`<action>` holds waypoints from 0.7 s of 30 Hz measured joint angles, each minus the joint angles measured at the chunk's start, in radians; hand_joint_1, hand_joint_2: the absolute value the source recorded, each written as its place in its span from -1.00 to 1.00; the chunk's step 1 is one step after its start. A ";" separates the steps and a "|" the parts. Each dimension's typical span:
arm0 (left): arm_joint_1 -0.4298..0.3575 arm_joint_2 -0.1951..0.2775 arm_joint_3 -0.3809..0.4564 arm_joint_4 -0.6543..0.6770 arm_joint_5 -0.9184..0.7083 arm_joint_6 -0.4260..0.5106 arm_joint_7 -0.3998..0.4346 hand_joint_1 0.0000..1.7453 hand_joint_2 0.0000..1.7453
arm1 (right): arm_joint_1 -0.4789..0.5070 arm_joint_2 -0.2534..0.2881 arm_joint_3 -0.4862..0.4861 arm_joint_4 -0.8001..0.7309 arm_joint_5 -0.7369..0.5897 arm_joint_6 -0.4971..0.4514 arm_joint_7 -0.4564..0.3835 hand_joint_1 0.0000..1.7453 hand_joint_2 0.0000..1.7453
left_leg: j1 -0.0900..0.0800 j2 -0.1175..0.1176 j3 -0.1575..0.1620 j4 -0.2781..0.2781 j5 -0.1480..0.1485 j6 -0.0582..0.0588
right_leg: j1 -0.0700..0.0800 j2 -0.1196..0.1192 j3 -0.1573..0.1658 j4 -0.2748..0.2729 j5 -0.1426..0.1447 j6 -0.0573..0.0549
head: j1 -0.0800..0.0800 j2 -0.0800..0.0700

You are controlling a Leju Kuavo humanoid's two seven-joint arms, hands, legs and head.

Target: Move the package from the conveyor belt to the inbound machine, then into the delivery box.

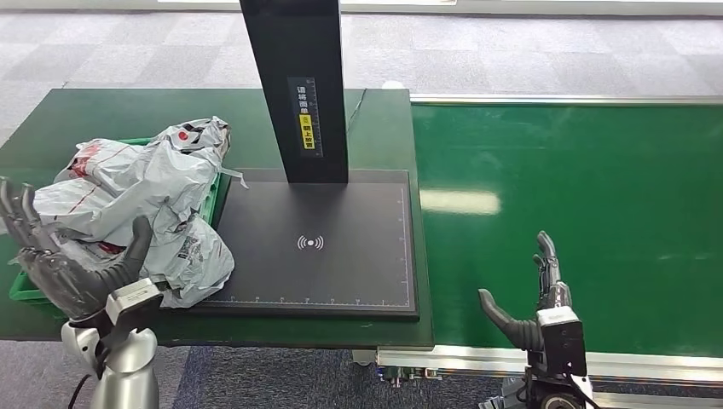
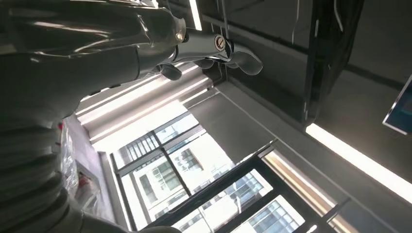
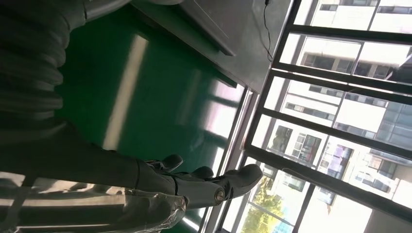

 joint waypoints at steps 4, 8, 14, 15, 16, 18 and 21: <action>0.008 -0.002 -0.030 -0.045 0.073 -0.001 -0.001 -1.00 1.00 | -0.005 -0.002 0.012 0.008 -0.027 0.017 -0.012 -1.00 1.00 | 0.000 0.000 0.000 0.000 0.000 0.000 | 0.000 0.000 0.000 0.000 0.000 0.000 | 0.000 0.000; 0.010 0.016 -0.153 0.012 0.341 -0.061 0.003 -1.00 1.00 | -0.009 -0.003 0.033 0.013 -0.072 0.075 -0.024 -1.00 1.00 | 0.000 0.000 0.000 0.000 0.000 0.000 | -0.001 0.000 0.000 0.000 0.000 0.000 | 0.000 0.000; 0.020 0.033 -0.324 0.099 0.515 -0.251 0.039 -1.00 1.00 | -0.019 -0.003 0.077 0.017 -0.126 0.157 -0.036 -1.00 1.00 | 0.000 0.000 0.000 0.000 0.000 0.000 | -0.001 0.000 -0.001 0.000 0.000 0.000 | 0.000 0.000; 0.021 0.035 -0.347 0.112 0.526 -0.281 0.049 -1.00 1.00 | -0.023 -0.002 0.085 0.018 -0.133 0.164 -0.035 -1.00 1.00 | 0.000 0.000 0.000 0.000 0.000 0.000 | -0.001 0.000 -0.001 0.000 0.000 0.000 | 0.000 0.000; 0.021 0.036 -0.370 0.125 0.536 -0.308 0.059 -1.00 1.00 | -0.028 0.000 0.094 0.018 -0.141 0.169 -0.033 -1.00 1.00 | 0.000 0.000 -0.001 0.000 0.000 0.000 | -0.001 0.000 -0.001 0.000 0.000 0.000 | 0.000 0.000; 0.020 0.037 -0.409 0.151 0.546 -0.350 0.077 -1.00 1.00 | -0.037 0.004 0.109 0.019 -0.158 0.179 -0.026 -1.00 1.00 | 0.000 0.000 -0.001 0.000 0.000 0.000 | -0.001 0.000 -0.001 0.000 0.000 0.000 | 0.000 0.000; 0.019 0.038 -0.456 0.194 0.556 -0.396 0.096 -1.00 1.00 | -0.044 0.010 0.126 0.020 -0.180 0.192 -0.018 -1.00 1.00 | 0.000 0.000 -0.001 0.000 0.000 0.000 | -0.001 0.000 -0.001 0.000 0.000 0.000 | 0.000 0.000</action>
